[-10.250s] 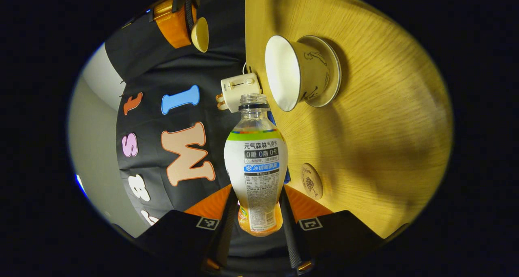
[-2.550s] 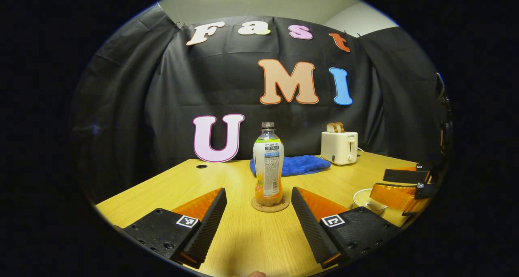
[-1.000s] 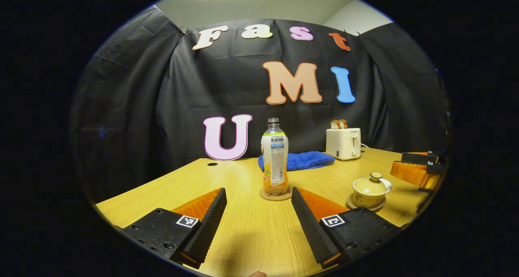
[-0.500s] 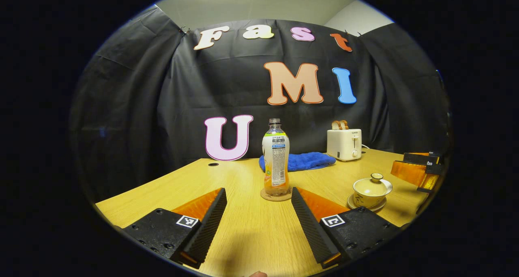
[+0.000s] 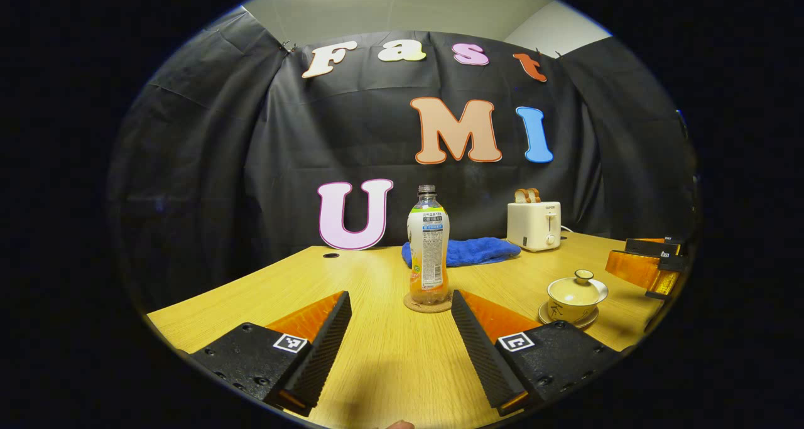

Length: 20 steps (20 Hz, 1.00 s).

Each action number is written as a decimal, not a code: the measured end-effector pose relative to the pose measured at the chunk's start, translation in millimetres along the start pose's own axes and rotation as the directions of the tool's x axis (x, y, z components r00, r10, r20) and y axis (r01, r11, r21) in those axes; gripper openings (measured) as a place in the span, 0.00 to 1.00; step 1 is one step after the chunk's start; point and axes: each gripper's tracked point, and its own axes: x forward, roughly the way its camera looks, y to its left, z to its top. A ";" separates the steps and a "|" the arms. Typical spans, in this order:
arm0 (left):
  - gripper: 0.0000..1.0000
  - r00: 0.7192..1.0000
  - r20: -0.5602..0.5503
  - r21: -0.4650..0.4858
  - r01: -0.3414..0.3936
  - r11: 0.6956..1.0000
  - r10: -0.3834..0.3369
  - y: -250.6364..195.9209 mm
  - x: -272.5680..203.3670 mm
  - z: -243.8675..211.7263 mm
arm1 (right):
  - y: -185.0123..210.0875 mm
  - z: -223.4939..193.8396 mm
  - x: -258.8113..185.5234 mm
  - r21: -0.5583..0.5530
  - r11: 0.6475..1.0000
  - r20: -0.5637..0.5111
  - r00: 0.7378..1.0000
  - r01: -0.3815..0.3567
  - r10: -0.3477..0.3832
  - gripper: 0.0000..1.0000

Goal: Open the teacup lid with one hand, grasp the water bottle and pour water into the teacup with the other hand; after pouring, place the water bottle on the coaster and then close the teacup lid.

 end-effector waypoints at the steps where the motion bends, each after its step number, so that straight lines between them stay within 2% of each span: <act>1: 0.94 1.000 0.000 -0.001 -0.002 1.000 0.002 0.7 -0.1 0.1 | 0.1 -0.2 -1.0 -0.001 1.000 0.000 1.000 0.000 0.000 0.97; 4: 0.94 1.000 0.002 -0.002 -0.004 1.000 0.004 1.2 -0.5 0.0 | -0.4 0.4 -0.4 0.000 1.000 0.000 1.000 0.001 -0.001 1.00; 5: 0.94 1.000 0.001 -0.003 -0.004 1.000 0.004 1.5 0.0 0.4 | -0.5 0.8 -0.3 -0.001 1.000 0.000 1.000 0.002 -0.002 0.97; 6: 0.94 1.000 0.002 -0.003 -0.004 1.000 0.004 1.4 -0.6 0.8 | -0.6 1.0 -0.1 -0.001 1.000 0.000 1.000 0.003 -0.003 1.00; 7: 0.94 1.000 0.002 -0.003 -0.004 1.000 0.004 0.8 -0.2 0.8 | -0.7 0.1 0.2 0.000 1.000 0.000 1.000 0.004 -0.004 0.93; 9: 0.94 1.000 0.002 -0.004 -0.005 1.000 0.005 1.9 -0.3 0.5 | -0.6 0.1 -0.5 0.000 1.000 -0.001 1.000 0.004 -0.004 1.00; 10: 0.94 1.000 0.002 -0.004 -0.006 1.000 0.006 1.7 -0.5 0.8 | -0.5 0.4 -0.4 0.000 1.000 -0.001 1.000 0.004 -0.004 0.97; 11: 0.94 1.000 0.002 -0.004 -0.006 1.000 0.006 1.9 -0.7 1.0 | -0.2 0.5 -0.5 0.000 1.000 -0.001 1.000 0.002 -0.002 1.00; 13: 0.94 1.000 0.003 -0.006 -0.008 1.000 0.008 2.2 -0.8 1.5 | 0.0 0.3 0.1 0.000 1.000 -0.001 1.000 0.001 -0.001 0.93; 14: 0.94 1.000 0.004 -0.006 -0.008 1.000 0.008 2.3 -0.8 1.1 | 0.0 1.1 -0.3 0.000 1.000 -0.001 1.000 0.001 -0.001 1.00; 20: 0.94 1.000 0.004 -0.007 -0.007 1.000 0.007 2.9 -1.0 1.2 | 0.0 0.9 -0.4 0.000 1.000 -0.002 1.000 0.001 -0.001 0.97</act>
